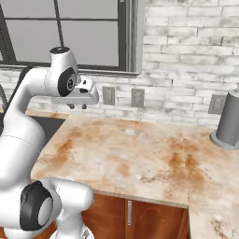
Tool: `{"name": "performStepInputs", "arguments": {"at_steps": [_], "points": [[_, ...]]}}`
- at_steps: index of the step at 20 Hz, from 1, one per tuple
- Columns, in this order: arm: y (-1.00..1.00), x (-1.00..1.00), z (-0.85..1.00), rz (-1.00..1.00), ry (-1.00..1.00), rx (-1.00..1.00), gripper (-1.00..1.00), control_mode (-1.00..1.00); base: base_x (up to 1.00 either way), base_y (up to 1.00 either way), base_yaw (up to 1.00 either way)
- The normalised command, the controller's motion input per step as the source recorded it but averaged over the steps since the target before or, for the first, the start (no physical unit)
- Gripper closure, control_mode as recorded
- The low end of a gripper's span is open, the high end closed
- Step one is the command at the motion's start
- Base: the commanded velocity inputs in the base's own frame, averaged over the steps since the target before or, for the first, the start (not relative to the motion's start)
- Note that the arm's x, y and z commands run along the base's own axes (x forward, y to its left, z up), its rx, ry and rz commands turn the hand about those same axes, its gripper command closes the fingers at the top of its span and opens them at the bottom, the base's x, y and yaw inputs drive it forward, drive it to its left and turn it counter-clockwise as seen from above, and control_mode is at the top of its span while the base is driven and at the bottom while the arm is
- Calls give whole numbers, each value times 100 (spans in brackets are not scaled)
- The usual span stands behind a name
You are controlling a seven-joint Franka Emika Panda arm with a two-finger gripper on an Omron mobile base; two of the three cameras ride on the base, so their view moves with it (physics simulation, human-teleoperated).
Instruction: Take a straw from the drawer in front and place it inside the glass cup on the dining counter.
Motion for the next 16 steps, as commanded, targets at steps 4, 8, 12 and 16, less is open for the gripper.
{"name": "performStepInputs", "arguments": {"at_steps": [4, 8, 12, 16], "points": [[0, -8, 0, 0, 0, 0, -100, 100, -7, 0, 0], [0, 0, 0, 0, 0, 0, -100, 100, -64, 2, -2], [0, 0, 0, 0, 0, 0, -100, 100, -60, 21, -1], [0, 0, 0, 0, 0, 0, -100, 100, -11, 45, -6]]}}
